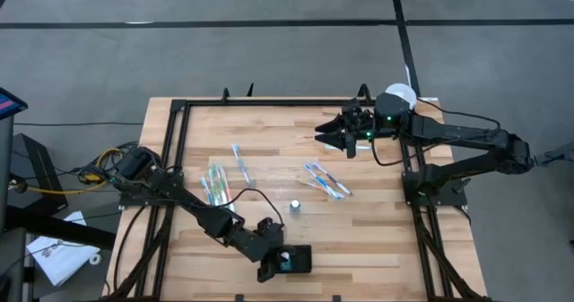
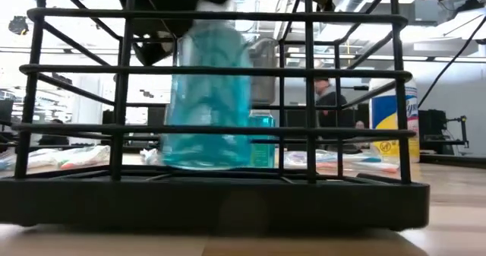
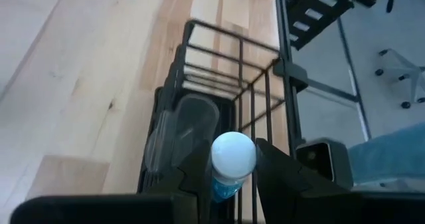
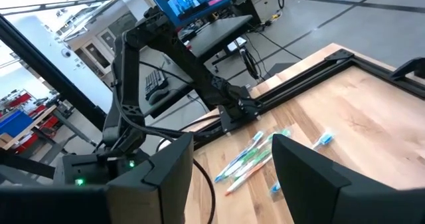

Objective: Pick & Place toothbrushing station
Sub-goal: Put the mouthwash into the mesh organizer

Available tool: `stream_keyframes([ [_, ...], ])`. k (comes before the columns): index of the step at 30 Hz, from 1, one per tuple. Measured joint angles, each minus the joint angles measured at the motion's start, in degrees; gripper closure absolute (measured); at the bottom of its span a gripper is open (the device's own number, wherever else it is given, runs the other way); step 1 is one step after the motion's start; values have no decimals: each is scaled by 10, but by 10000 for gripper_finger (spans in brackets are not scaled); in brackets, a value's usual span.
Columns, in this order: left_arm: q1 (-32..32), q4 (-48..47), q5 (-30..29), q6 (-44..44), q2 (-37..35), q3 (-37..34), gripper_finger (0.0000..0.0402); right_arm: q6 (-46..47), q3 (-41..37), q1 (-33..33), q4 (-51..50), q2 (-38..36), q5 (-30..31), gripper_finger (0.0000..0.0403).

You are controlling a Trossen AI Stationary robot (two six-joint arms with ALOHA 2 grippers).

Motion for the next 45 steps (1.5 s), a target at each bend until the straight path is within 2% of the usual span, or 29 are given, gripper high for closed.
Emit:
stream_keyframes([
  [4, -4, -43, -5, -1, -12, 2, 324, -2, 0, 0, 0, 0, 0, 207],
  [21, 5, -24, -43, 29, -9, -1, 324, -2, 0, 0, 0, 0, 0, 207],
  [37, 20, -7, -9, 72, -9, -1, 324, -1, 0, 0, 0, 0, -1, 207],
  [45, 20, -37, 6, 100, -8, 0, 324, -1, 0, 0, 0, 0, -3, 207],
])
